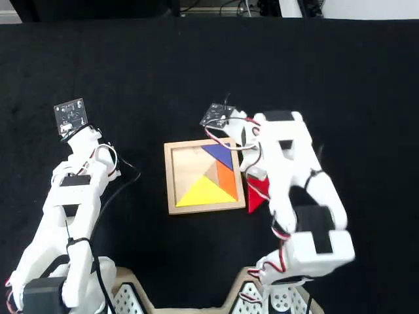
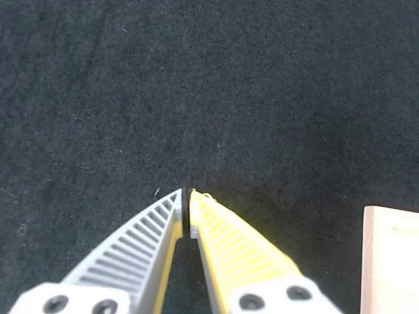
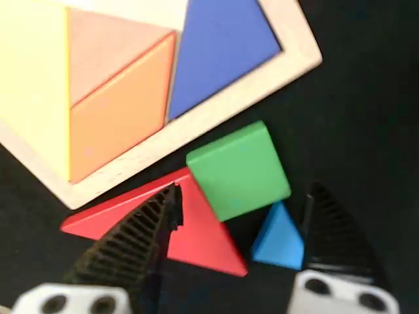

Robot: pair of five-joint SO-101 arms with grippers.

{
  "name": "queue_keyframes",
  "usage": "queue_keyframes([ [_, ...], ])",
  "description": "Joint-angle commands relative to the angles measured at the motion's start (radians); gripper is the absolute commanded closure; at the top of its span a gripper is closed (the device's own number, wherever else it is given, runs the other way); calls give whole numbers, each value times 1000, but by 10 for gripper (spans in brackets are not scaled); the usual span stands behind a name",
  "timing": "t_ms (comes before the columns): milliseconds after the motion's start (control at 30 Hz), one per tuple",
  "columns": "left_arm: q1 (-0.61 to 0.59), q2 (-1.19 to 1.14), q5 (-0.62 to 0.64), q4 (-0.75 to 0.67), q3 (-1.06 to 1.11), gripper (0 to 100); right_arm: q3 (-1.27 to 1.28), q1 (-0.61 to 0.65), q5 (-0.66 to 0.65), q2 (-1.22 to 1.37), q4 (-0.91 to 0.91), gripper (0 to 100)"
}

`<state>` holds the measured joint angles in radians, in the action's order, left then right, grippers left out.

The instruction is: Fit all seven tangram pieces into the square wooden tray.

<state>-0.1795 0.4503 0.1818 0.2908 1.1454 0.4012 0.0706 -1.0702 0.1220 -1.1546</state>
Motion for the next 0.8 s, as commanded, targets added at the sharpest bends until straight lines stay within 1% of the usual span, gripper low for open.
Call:
queue_keyframes([
  [0,10,31,-8,-18,-4,967,-125,2,-64,56,-8,697],
  [167,10,31,-8,-18,-4,967,-226,-8,-66,191,-17,697],
  [267,10,31,-8,-18,-4,967,-274,-11,-86,245,-86,699],
  [333,10,31,-8,-18,-4,967,-312,-26,-115,252,-146,701],
  [500,10,31,-8,-18,-4,967,-386,-80,-132,251,-218,701],
  [600,10,31,-8,-18,-4,967,-383,-84,-195,259,-259,701],
  [667,10,31,-8,-18,-4,967,-375,-84,-210,260,-261,701],
  [767,10,31,-8,-18,-4,967,-361,-84,-210,262,-206,701],
])
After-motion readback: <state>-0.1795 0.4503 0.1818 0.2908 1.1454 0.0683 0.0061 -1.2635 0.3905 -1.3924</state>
